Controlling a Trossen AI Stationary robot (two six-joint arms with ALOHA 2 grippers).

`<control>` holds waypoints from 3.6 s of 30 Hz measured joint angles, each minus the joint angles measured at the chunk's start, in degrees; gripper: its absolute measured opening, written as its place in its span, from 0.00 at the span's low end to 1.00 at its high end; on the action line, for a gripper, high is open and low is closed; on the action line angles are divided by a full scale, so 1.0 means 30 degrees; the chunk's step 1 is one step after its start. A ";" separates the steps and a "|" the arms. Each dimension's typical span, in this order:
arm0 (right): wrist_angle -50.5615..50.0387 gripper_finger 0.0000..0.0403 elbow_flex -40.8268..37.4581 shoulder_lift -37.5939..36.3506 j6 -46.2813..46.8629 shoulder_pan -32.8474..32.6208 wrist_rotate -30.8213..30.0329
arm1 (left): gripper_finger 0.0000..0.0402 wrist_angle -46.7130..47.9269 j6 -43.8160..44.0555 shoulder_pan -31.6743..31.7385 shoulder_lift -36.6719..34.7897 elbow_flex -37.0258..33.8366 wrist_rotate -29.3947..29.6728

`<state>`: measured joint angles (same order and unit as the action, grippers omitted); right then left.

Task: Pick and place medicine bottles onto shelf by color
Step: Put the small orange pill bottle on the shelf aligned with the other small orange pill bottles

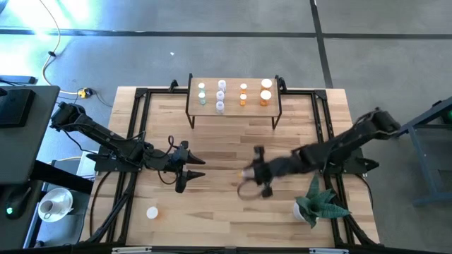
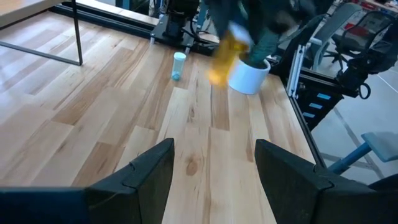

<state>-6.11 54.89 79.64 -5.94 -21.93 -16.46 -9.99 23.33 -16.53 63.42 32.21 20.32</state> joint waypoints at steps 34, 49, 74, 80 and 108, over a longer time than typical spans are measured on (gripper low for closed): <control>-0.6329 0.29 0.5428 0.0913 0.4445 1.3727 0.3566 | 0.53 0.0394 -0.0342 0.0004 0.0000 0.0007 0.0153; -0.7400 0.29 0.7437 0.2239 0.3021 1.3474 0.3566 | 0.53 0.0397 -0.0335 0.0005 0.0000 0.0007 0.0153; -0.9164 0.29 0.8065 0.4583 0.3835 1.4359 0.3510 | 0.53 0.0791 -0.0328 0.0000 0.0000 0.0000 0.0146; -0.9251 0.29 0.8065 0.4590 0.4119 1.4359 0.3510 | 0.53 0.0834 -0.0328 0.0000 0.0000 0.0000 0.0149; -1.0356 0.30 0.8750 0.4678 0.4185 1.4148 0.2612 | 0.53 0.0827 -0.0328 0.0000 0.0000 0.0000 0.0146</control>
<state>-37.18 81.14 93.67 6.61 20.51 -8.63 -7.51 22.35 -16.53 63.42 32.21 20.75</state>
